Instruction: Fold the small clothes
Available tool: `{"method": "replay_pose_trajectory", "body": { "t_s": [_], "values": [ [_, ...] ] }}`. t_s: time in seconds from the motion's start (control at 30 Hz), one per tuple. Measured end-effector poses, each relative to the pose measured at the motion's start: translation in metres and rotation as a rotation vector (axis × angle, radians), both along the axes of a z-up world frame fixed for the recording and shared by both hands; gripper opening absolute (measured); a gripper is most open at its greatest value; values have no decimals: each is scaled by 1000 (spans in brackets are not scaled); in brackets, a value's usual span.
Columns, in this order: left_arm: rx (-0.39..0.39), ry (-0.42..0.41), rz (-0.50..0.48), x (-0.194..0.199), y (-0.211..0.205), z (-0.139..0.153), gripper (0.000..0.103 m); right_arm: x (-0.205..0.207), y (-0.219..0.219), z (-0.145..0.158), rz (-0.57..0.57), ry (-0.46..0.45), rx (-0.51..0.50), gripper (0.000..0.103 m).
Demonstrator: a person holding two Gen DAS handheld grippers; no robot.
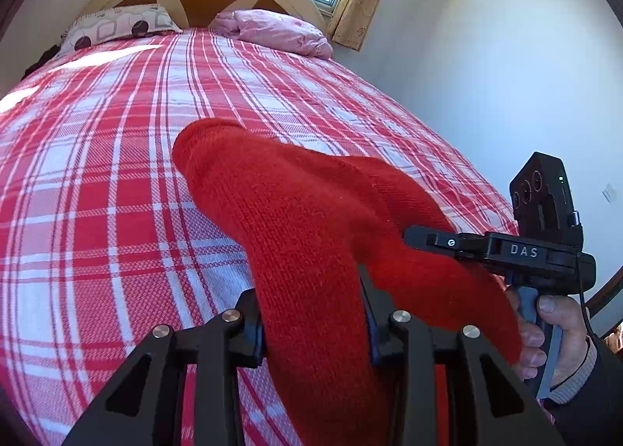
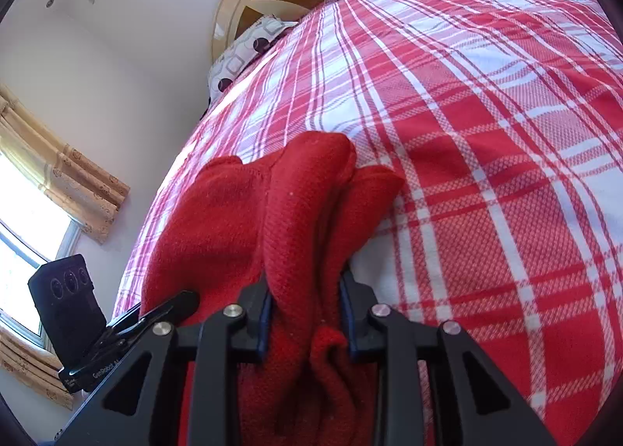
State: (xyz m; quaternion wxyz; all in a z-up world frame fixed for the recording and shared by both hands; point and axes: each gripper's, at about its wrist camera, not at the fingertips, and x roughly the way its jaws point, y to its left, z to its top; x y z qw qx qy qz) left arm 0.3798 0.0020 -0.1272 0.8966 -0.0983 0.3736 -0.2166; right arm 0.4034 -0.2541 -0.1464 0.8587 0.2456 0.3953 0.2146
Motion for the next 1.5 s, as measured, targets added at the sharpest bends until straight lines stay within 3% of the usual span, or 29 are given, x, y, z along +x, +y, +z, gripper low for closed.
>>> {"method": "replay_pose_trajectory", "body": {
  "t_s": [0.33, 0.67, 1.5],
  "values": [
    [36, -58, 39, -50, 24, 37, 37, -31, 29, 19, 41, -58, 42, 30],
    [91, -90, 130, -96, 68, 58, 37, -57, 87, 38, 141, -107, 69, 30],
    [51, -106, 346, -180, 185, 57, 36, -93, 234, 54, 368, -144, 25, 30]
  ]
}}
